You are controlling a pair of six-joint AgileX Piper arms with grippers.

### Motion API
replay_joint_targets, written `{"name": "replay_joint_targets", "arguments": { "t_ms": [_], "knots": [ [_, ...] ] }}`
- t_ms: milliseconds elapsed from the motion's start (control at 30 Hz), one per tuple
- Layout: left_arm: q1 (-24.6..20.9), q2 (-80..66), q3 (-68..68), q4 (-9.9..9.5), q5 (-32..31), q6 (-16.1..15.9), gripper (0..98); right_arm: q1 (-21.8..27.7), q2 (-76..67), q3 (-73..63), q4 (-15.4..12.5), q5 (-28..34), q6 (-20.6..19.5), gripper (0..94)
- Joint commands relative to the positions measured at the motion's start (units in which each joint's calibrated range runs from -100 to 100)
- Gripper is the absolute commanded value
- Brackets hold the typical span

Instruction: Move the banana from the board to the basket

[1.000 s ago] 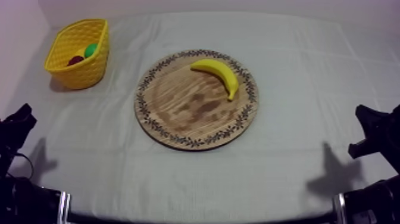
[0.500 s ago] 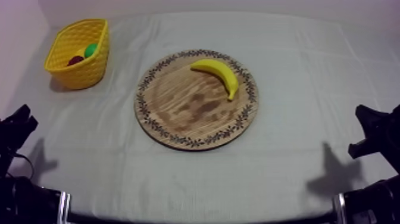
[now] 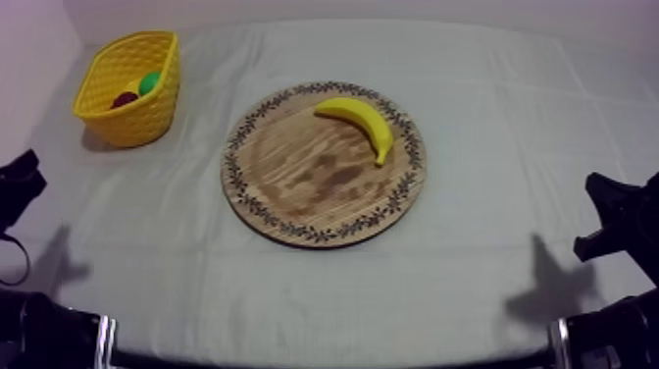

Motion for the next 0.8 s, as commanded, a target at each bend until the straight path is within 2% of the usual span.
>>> {"name": "replay_joint_targets", "arguments": {
  "t_ms": [0,400,600,767],
  "knots": [
    [0.45,3.83,-5.48,0.66,0.60,-0.93,0.0,0.00,0.00,-0.05,-0.01,0.02,0.00,0.3],
    [3.88,26.71,-26.70,6.98,6.12,-8.91,0.0,0.00,0.00,-0.05,-0.01,0.02,0.00,0.3],
    [8.63,38.41,-37.32,7.53,9.92,-11.66,0.0,0.00,0.00,-0.05,-0.01,0.02,0.00,0.3],
    [13.40,46.54,-43.20,7.45,11.25,-12.70,0.0,0.00,0.00,-0.05,-0.01,0.02,0.00,0.3]
  ]
}}
